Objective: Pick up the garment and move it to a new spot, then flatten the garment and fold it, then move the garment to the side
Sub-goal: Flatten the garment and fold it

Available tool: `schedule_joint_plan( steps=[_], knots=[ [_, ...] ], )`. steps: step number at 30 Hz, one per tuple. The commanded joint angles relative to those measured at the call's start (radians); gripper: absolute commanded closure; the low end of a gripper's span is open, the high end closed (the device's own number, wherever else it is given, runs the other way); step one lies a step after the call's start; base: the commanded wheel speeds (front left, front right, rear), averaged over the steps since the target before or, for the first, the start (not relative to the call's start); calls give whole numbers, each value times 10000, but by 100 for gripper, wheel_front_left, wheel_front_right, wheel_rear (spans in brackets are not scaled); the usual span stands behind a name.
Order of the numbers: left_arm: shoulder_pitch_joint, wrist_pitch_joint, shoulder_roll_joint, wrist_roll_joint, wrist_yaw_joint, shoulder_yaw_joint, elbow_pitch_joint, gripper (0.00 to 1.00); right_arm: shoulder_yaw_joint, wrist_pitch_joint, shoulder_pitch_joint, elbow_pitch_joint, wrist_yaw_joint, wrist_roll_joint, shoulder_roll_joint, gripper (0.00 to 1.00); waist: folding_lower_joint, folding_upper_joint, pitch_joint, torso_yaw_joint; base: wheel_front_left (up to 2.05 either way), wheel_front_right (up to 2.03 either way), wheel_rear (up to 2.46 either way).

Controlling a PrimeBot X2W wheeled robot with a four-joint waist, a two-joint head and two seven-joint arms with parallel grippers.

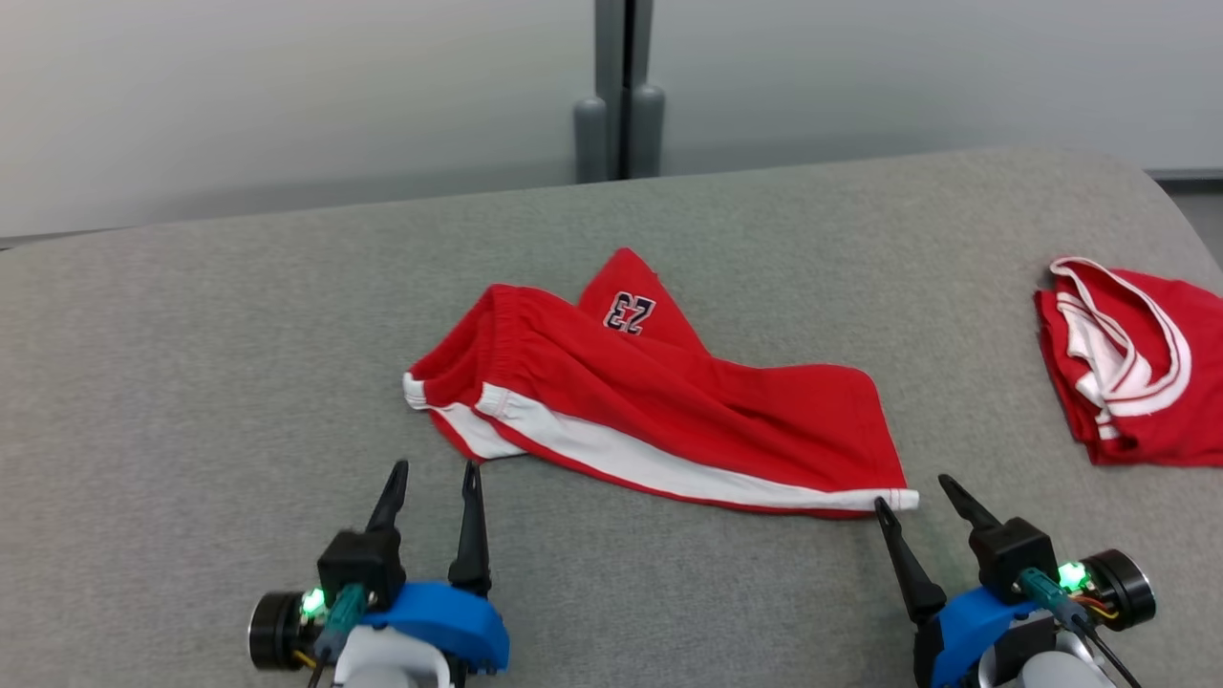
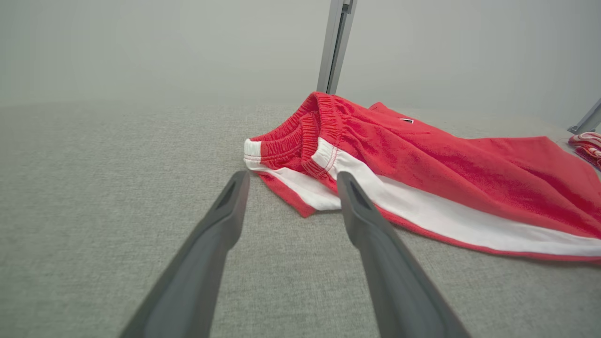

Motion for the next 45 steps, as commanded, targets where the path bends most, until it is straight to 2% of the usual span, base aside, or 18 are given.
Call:
schedule_joint_plan(
  steps=[1, 7, 11, 17, 18, 19, 20, 21, 22, 28, 38, 44, 45],
  knots=[
    [-420, -26, 3, 102, -168, -29, 199, 0, 23, -8, -117, -115, -3, 98, 65, 0, 0, 0, 126, -131, 0, 0, 0],
    [-1566, -26, 3, 353, -519, 111, 1128, 0, 194, -8, -349, -454, -3, 330, 276, 0, 0, 0, 628, -604, 0, 0, 0],
    [-2251, -26, 3, 457, -591, 583, 1754, 0, 320, -8, -526, -680, -3, 504, 398, 0, 0, 0, 952, -1002, 0, 0, 0],
    [-2630, -26, 27, 602, -957, 1157, 2512, 0, 220, -8, -565, -989, -3, 663, 452, 0, 0, 0, 1236, -1408, 0, 0, 0],
    [-2632, -26, 24, 576, -1032, 1177, 2720, 15, 184, -8, -559, -1000, -3, 661, 446, 0, 0, 0, 1253, -1441, 0, 0, 0],
    [-2692, -26, 20, 567, -1030, 1240, 2876, 52, 141, -8, -546, -1009, -3, 670, 439, 0, 0, 0, 1263, -1463, 0, 0, 0],
    [-2748, -24, 19, 594, -999, 1304, 3015, 69, 100, -8, -535, -1036, -3, 681, 439, 0, 0, 0, 1263, -1478, 0, 0, 0],
    [-2762, -26, 16, 599, -1023, 1343, 3173, 81, 77, -8, -521, -1052, -3, 682, 438, 0, 0, 0, 1253, -1486, 0, 0, 0],
    [-2753, -24, 13, 568, -1022, 1401, 3295, 100, 28, -8, -496, -1087, -3, 694, 441, 0, 0, 0, 1233, -1480, 0, 0, 0],
    [-2400, -24, 13, 370, -1008, 1467, 3524, 100, -105, -8, -291, -1333, -3, 825, 551, 0, 0, 0, 944, -1259, 0, 0, 0],
    [-1364, -26, 2, -303, -491, 971, 2901, 100, -8, -8, 129, -1139, -3, 943, 798, 0, 0, 0, 209, -511, 0, 0, 0],
    [-1165, -26, 3, -529, -249, 675, 2760, 100, 62, -8, 168, -1052, -3, 992, 892, 0, 0, 0, 60, -285, 0, 0, 0],
    [-1131, -26, 9, -558, -200, 668, 2823, 92, 67, -8, 167, -1049, -3, 997, 911, 0, 0, 0, 47, -281, 0, 0, 0]
  ],
)
